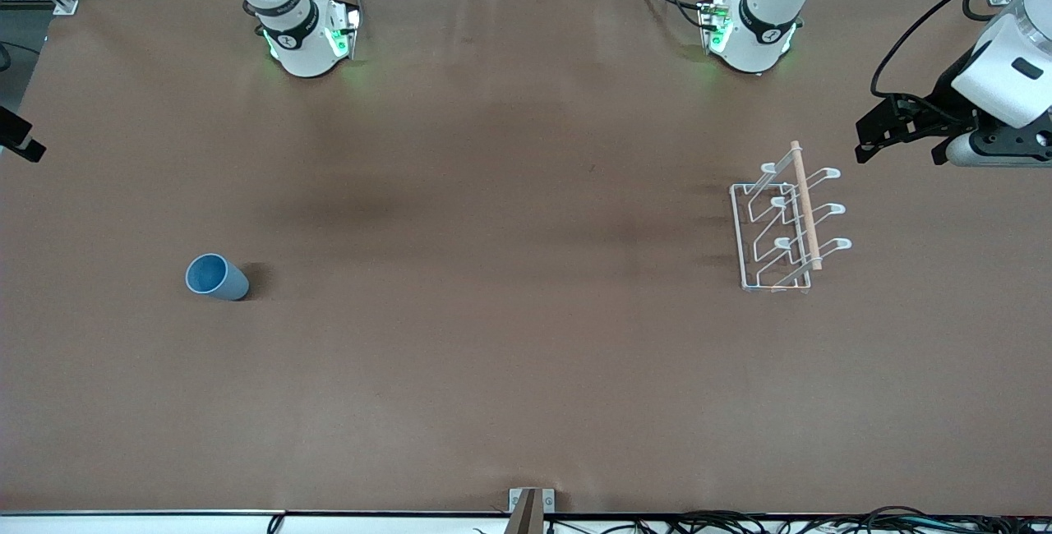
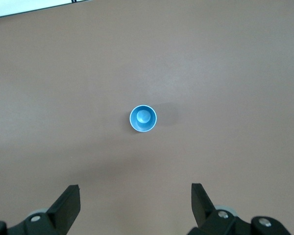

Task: Hang cup on cup holder
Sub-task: 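Move the right gripper down toward the light blue cup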

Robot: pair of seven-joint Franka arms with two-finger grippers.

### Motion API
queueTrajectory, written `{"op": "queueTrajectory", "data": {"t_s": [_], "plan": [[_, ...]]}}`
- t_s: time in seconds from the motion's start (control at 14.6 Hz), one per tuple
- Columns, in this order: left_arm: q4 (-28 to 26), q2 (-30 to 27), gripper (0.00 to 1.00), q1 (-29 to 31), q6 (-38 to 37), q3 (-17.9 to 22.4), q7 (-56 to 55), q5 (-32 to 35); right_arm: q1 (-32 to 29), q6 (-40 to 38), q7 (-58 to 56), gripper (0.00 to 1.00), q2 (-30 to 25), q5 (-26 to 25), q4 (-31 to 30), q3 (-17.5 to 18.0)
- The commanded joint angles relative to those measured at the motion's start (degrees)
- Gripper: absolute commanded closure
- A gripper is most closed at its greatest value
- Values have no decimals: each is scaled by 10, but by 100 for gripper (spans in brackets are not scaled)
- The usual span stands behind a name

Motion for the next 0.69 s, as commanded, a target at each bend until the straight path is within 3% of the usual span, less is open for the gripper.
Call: {"op": "queueTrajectory", "data": {"t_s": [0.0,0.62], "plan": [[0,-4,0,-4,-5,5,2,7,-1,-6,3,0,0,1,5,1],[1,-4,0,-3,-5,5,3,4,-3,-11,1,0,0,1,4,0]]}}
